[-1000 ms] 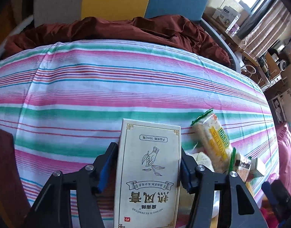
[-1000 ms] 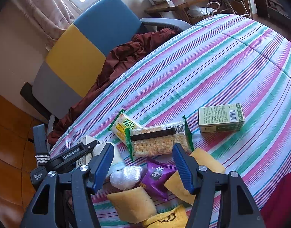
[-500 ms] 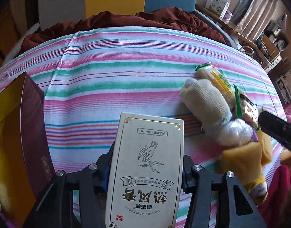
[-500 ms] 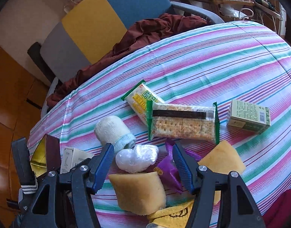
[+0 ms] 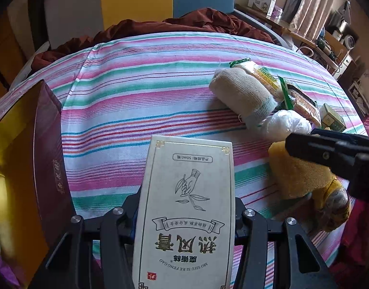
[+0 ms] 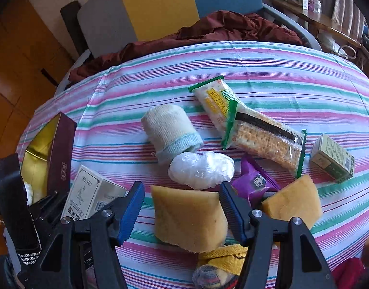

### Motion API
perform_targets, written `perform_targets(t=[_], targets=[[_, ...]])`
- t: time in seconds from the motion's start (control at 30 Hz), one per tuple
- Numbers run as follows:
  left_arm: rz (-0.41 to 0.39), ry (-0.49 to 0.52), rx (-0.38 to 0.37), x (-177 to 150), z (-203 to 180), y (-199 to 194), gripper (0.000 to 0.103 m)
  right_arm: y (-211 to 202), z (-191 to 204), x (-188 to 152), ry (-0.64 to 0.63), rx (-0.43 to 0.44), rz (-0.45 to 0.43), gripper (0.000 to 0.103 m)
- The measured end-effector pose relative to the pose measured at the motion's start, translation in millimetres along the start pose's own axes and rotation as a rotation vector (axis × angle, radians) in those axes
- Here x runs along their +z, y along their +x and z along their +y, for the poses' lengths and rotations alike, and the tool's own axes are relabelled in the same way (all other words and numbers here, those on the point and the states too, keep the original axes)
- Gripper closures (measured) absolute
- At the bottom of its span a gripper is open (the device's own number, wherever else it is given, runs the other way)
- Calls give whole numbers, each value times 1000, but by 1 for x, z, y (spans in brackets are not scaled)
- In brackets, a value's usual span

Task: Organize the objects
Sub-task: 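Carry the white box to the tray with the left gripper while the right gripper grasps a yellow sponge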

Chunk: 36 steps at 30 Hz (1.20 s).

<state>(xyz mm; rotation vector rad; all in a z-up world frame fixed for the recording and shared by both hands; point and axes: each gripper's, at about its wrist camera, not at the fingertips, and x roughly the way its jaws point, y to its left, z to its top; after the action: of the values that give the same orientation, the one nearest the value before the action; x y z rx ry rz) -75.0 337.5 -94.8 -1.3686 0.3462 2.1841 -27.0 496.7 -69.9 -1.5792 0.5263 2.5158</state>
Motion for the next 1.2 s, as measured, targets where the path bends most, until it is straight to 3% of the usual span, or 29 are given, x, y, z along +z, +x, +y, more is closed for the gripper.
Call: perform_targets(t=[0.2, 0.3, 0.5, 0.67, 0.8, 1.0, 1.2], targets=[[-29, 14, 13, 0, -3, 3, 50, 21, 10, -6, -83, -99, 81, 40], [-47, 28, 18, -2, -5, 4, 51, 24, 8, -5, -87, -93, 91, 46], [-52, 45, -1, -11, -4, -5, 51, 30, 7, -3, -87, -89, 107, 46], [-81, 77, -32, -28, -6, -29, 51, 30, 6, -3, -79, -86, 109, 46], [-124, 46, -72, -30, 6, -59, 51, 33, 7, -5, -86, -94, 116, 44], [-211, -47, -74, -29, 71, -115, 51, 40, 17, -9, -137, -156, 124, 42], [-219, -213, 46, -19, 190, -136, 51, 39, 19, -11, -148, -173, 115, 42]])
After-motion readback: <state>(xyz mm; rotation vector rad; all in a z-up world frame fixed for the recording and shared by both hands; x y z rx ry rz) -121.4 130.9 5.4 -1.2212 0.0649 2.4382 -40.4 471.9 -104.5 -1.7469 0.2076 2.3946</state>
